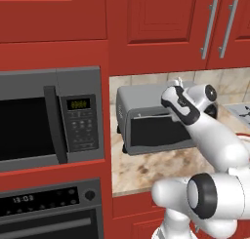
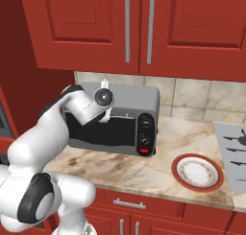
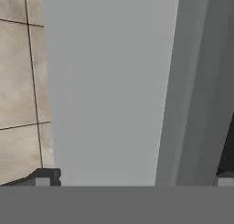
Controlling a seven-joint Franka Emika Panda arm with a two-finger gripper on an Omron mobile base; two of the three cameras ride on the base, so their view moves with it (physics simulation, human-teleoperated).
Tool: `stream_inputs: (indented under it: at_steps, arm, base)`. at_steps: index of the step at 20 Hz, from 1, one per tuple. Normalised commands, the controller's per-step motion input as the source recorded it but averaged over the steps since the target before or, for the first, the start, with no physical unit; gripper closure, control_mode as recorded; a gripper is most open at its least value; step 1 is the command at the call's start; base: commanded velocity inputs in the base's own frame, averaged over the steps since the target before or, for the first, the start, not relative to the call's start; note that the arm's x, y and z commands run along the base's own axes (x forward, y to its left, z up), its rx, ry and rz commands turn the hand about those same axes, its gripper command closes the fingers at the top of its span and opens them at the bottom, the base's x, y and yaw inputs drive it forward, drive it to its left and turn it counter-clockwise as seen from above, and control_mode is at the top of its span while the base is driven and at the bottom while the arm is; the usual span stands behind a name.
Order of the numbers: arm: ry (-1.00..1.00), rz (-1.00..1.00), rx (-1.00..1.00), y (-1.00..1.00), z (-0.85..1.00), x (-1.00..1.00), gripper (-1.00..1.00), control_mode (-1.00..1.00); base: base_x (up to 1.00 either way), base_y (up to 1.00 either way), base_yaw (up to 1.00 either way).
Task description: Pick up the bagel from the plate, place it on the toaster oven rack, close the door, and set the timer.
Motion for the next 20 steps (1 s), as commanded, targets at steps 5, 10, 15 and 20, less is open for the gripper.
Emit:
stream_inputs:
  at_steps: [5, 10, 15, 20]
  arm:
    - [-0.01, 0.03, 0.00, -0.01, -1.00, 0.18, -1.00, -1.00]
    - [0.23, 0.11, 0.01, -0.31, -1.00, 0.21, -1.00, -1.00]
    - [0.44, 0.13, 0.09, -0.94, -1.00, 0.24, -1.00, -1.00]
    - [0.26, 0.11, 0.19, -1.00, -1.00, 0.00, -1.00, -1.00]
  base:
    - [0.00, 0.00, 0.00]
    - [0.00, 0.00, 0.00]
    - [0.00, 0.00, 0.00]
    - [0.00, 0.00, 0.00]
